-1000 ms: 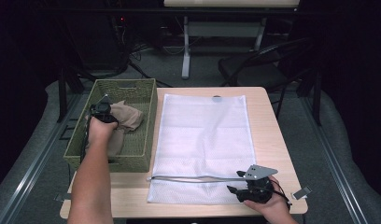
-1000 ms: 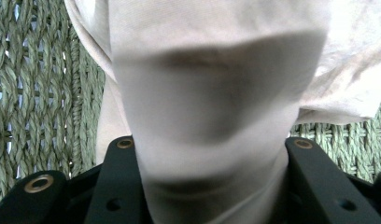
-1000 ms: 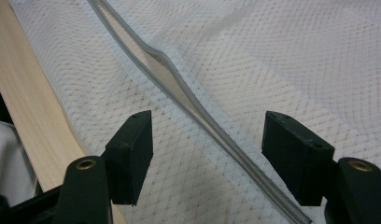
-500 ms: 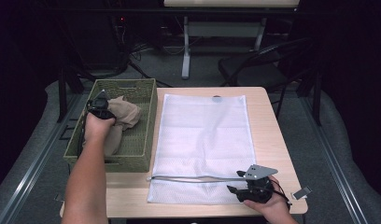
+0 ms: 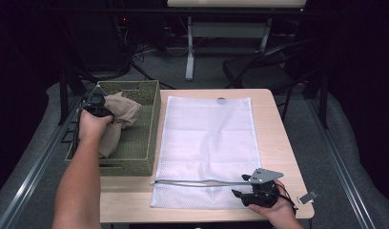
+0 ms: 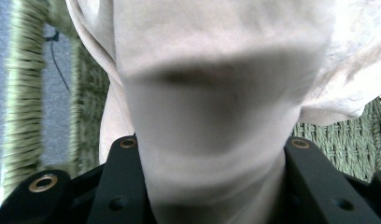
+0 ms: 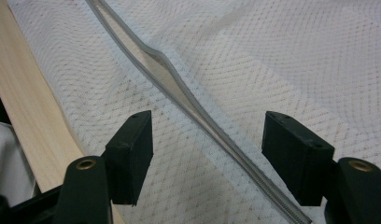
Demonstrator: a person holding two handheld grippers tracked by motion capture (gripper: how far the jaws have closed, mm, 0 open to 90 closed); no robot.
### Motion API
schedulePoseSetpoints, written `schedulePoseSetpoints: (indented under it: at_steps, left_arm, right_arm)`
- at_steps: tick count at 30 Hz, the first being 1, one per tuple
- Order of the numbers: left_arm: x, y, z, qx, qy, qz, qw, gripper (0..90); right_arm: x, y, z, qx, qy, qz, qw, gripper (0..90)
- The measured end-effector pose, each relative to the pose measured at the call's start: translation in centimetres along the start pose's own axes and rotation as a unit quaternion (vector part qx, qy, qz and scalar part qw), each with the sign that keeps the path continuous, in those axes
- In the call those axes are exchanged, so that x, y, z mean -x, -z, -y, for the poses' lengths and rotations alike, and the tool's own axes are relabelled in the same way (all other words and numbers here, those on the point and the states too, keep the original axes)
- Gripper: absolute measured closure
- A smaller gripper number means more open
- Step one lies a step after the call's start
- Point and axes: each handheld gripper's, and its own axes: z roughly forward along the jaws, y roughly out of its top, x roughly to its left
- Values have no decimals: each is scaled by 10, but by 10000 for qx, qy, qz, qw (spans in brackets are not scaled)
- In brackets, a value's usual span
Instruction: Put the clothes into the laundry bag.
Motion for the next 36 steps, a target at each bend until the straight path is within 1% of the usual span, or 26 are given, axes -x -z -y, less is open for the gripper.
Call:
schedulePoseSetpoints:
  at_steps: [5, 7, 12, 17, 21, 24, 25, 32, 34, 36]
  left_arm:
    - [-3, 15, -3, 125, -11, 34, 9999, 602]
    - [-4, 20, -4, 142, -22, 19, 9999, 602]
    - [-4, 33, -6, 214, -6, 72, 9997, 602]
    - [-5, 40, -8, 231, -46, 26, 9997, 602]
    - [-5, 49, -11, 298, -15, 51, 9995, 602]
    - [-5, 52, -12, 295, -23, 38, 9996, 602]
    - [-5, 56, -12, 308, -33, 20, 9995, 601]
    - [-5, 67, -14, 393, -19, 21, 9992, 601]
    - [-5, 70, -14, 410, 12, 57, 9991, 601]
    - [-5, 73, -14, 406, -16, 43, 9992, 602]
  right_arm:
    - [0, -1, 0, -5, 9, 15, 10000, 337]
    - [0, -1, 0, -10, 10, 32, 10000, 337]
    - [0, 0, 0, -15, 8, 18, 10000, 337]
    - [0, 0, 0, -12, 13, 23, 10000, 339]
    - [0, 0, 0, -4, 19, -18, 10000, 346]
    - [-1, 0, 0, -13, 41, -16, 10000, 351]
    - [-1, 0, 0, -20, 48, -21, 10000, 351]
    - [-1, 0, 0, 26, 75, 2, 10000, 357]
    - [-1, 0, 0, 42, 93, 3, 9999, 358]
    - [-2, 1, 0, 47, 94, -1, 9999, 358]
